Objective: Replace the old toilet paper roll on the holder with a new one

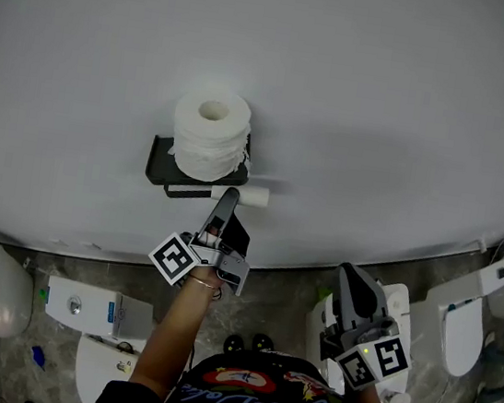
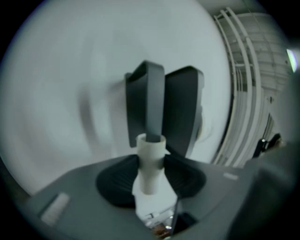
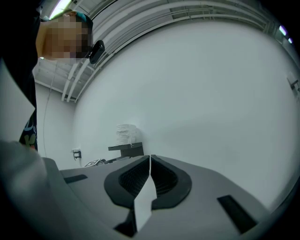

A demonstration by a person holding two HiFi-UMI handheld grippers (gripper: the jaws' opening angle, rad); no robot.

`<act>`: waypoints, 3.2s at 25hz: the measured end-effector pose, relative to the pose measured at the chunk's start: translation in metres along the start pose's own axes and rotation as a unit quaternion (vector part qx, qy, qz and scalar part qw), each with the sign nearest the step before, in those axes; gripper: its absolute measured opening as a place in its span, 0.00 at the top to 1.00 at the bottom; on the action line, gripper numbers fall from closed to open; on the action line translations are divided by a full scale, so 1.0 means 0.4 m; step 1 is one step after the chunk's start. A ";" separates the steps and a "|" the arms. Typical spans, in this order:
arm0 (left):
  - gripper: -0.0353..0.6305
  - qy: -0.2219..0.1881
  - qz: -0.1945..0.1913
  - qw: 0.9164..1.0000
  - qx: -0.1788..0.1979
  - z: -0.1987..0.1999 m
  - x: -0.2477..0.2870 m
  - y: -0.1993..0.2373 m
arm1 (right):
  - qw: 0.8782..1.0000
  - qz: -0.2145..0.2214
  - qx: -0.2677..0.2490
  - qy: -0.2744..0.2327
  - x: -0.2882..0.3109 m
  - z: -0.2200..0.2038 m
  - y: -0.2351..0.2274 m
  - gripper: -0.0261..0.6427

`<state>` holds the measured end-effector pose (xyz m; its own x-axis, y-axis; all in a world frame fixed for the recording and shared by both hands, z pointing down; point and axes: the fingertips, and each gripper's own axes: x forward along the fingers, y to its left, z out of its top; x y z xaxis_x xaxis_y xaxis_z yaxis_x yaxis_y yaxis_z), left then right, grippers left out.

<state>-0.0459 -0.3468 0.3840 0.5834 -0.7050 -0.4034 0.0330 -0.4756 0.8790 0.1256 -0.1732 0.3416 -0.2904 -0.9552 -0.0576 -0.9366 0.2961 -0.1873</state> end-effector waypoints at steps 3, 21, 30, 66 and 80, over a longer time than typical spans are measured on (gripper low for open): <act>0.70 0.032 -0.012 0.999 -0.024 -0.081 0.036 -0.006 | 1.000 -0.022 0.000 -0.004 -0.031 0.002 -0.024 0.94; 0.69 0.167 0.120 0.820 0.534 -0.051 -0.233 -0.166 | 0.993 0.095 0.036 -0.061 0.079 0.041 0.062 0.94; 0.69 0.159 0.168 0.809 0.541 -0.032 -0.325 -0.157 | 0.981 0.181 -0.026 -0.061 0.150 0.076 0.153 0.94; 0.68 0.060 0.224 0.838 0.493 0.057 -0.444 -0.200 | 0.770 0.417 -0.445 0.186 0.527 0.185 0.426 0.66; 0.68 0.089 0.214 0.836 0.497 0.020 -0.391 -0.182 | 0.937 0.331 -0.071 -0.080 0.289 0.296 0.178 0.67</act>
<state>-0.1459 -0.2061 0.3809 0.4838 -0.8750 0.0163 -0.8489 -0.4647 0.2520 0.0485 -0.2626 0.2053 -0.7948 -0.5463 -0.2645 -0.5813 0.8104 0.0730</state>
